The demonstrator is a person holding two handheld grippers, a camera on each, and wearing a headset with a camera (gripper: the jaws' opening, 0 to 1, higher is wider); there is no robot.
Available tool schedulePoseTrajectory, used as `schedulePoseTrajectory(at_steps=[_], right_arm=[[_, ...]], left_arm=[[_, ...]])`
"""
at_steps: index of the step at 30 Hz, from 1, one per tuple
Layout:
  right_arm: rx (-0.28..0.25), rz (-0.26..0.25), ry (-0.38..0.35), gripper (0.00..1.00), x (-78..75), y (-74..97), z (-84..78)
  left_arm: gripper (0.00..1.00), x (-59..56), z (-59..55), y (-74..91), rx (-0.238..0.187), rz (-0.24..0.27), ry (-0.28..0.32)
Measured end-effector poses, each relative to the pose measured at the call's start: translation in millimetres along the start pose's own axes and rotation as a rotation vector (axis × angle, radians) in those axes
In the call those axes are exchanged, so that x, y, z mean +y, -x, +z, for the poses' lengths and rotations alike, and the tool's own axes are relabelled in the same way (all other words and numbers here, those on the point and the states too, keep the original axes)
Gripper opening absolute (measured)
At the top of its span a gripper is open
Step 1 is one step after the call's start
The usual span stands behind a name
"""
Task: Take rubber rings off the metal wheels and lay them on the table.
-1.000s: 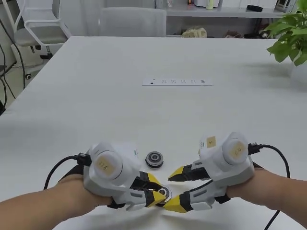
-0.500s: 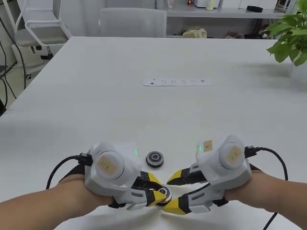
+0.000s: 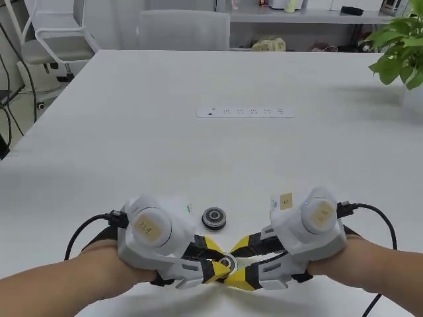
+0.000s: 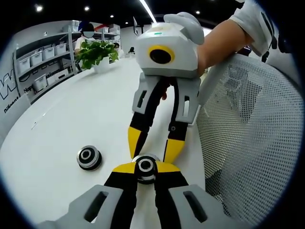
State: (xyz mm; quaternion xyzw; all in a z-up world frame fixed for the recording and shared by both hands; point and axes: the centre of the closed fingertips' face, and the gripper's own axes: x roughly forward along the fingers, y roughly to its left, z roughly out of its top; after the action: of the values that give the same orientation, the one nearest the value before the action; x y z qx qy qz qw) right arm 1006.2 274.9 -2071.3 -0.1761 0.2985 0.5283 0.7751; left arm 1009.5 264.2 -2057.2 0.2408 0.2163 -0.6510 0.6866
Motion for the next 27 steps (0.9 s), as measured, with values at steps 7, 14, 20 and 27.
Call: schedulePoseTrajectory(at_steps=[7, 14, 20, 27], right_arm=[[-0.001, 0.001, 0.010, 0.23, -0.2, 1.1, -1.1], [0.000, 0.002, 0.024, 0.22, -0.4, 2.2, -2.1], [0.000, 0.007, 0.024, 0.21, -0.7, 4.1, -3.5], [-0.004, 0.016, 0.020, 0.19, -0.5, 5.3, -4.4]], left_arm=[[0.08, -0.1, -0.3, -0.1, 0.001, 0.002, -0.001], [0.08, -0.3, -0.3, 0.0, -0.003, 0.002, -0.001], [0.08, -0.4, -0.1, 0.1, -0.005, 0.002, -0.001], [0.08, -0.6, -0.4, 0.1, -0.007, 0.003, 0.003]])
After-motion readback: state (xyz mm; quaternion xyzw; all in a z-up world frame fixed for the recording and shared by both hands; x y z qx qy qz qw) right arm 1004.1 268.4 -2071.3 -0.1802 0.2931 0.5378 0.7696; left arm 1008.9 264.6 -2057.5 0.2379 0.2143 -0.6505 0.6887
